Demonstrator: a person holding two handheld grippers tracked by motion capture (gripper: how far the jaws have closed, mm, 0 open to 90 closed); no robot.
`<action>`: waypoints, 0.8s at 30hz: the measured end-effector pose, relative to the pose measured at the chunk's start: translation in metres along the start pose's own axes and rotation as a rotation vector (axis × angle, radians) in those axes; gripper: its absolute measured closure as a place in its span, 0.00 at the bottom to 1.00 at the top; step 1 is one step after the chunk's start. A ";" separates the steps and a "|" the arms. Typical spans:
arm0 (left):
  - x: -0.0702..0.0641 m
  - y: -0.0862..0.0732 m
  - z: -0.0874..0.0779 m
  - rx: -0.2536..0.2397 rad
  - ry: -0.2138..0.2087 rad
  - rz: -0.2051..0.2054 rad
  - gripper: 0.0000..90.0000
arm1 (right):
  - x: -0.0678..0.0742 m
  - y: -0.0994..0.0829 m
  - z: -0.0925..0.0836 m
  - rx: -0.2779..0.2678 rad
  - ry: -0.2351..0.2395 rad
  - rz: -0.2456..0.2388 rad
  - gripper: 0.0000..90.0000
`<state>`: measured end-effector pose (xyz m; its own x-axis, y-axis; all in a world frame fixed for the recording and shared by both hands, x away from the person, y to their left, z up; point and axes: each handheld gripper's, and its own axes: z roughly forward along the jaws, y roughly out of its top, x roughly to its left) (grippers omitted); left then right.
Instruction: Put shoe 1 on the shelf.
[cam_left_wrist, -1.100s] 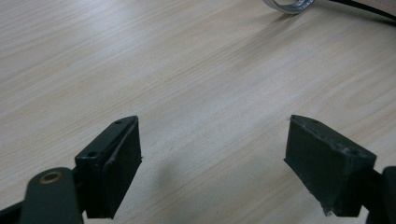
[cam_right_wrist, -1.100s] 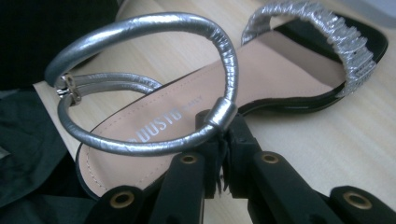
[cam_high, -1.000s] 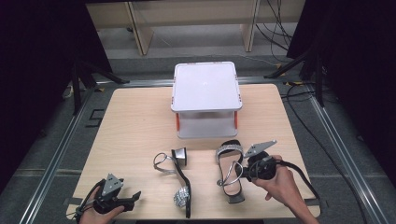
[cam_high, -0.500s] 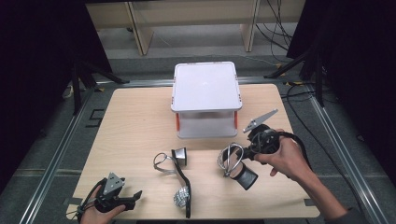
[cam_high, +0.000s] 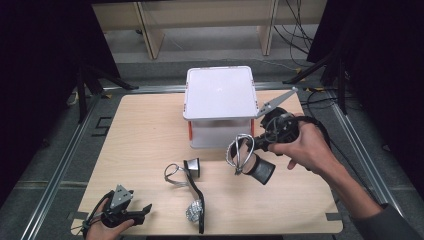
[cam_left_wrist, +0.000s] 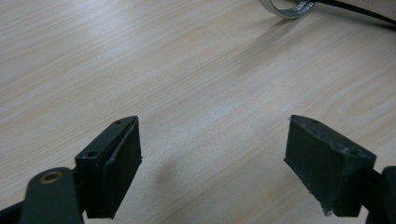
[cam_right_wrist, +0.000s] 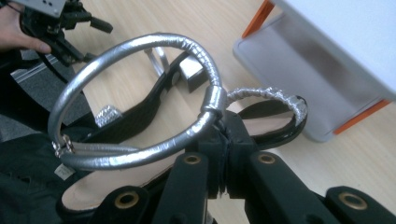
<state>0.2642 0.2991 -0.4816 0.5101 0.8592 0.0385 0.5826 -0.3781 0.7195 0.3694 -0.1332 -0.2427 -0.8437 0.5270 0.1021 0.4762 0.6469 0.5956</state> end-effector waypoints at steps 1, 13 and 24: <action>0.000 0.000 0.000 0.005 0.001 0.002 0.20 | -0.001 0.003 0.000 0.000 -0.006 -0.012 0.98; 0.000 0.000 -0.001 -0.003 0.002 0.001 0.20 | 0.004 0.048 -0.004 -0.013 -0.014 -0.067 0.98; 0.000 0.000 -0.001 -0.005 0.000 -0.006 0.20 | 0.008 0.081 -0.010 -0.027 -0.005 -0.086 0.98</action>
<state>0.2637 0.2991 -0.4811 0.5063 0.8617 0.0345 0.5828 -0.3713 0.7229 0.3991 -0.0823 -0.1862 -0.8799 0.4729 0.0454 0.3948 0.6749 0.6234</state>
